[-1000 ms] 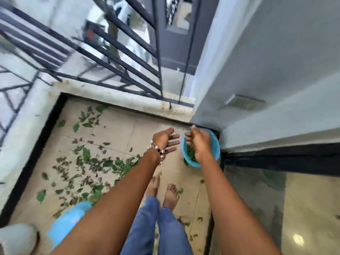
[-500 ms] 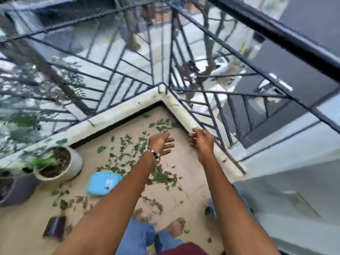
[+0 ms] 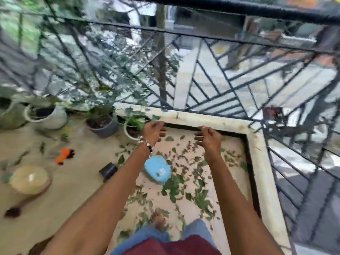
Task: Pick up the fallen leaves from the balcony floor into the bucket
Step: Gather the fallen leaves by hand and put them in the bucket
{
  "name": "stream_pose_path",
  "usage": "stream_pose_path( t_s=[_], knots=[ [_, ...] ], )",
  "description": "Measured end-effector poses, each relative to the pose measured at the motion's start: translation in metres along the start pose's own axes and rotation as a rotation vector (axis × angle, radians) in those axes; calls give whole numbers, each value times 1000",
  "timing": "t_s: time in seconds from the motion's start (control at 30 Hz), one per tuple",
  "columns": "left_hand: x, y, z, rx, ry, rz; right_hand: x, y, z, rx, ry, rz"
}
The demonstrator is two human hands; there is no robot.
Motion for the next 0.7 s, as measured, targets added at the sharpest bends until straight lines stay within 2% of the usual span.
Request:
stream_pose_path(
  t_s=[0.23,0.43,0.53,0.7],
  knots=[
    [-177,17,-31,-15,-61,396,145,-7,32,40,-220,-317],
    [-249,19,-71,-95,-135,597,232,-2,75,42,-360,-512],
    [-286,44,-100,-129,-192,692,287,11,117,19,-481,-634],
    [-332,112,-171,-194,-263,811,368,55,234,-37,-729,-849]
  ],
)
Point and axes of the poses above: each hand's wrist, its own y-axis towards the middle knuckle, its own x-axis out of the palm, z = x × y, the point moved 8 cm from there along y, towards the middle knuckle, and after that the axes turned 2 degrees about -x, right-handed, at the moved point
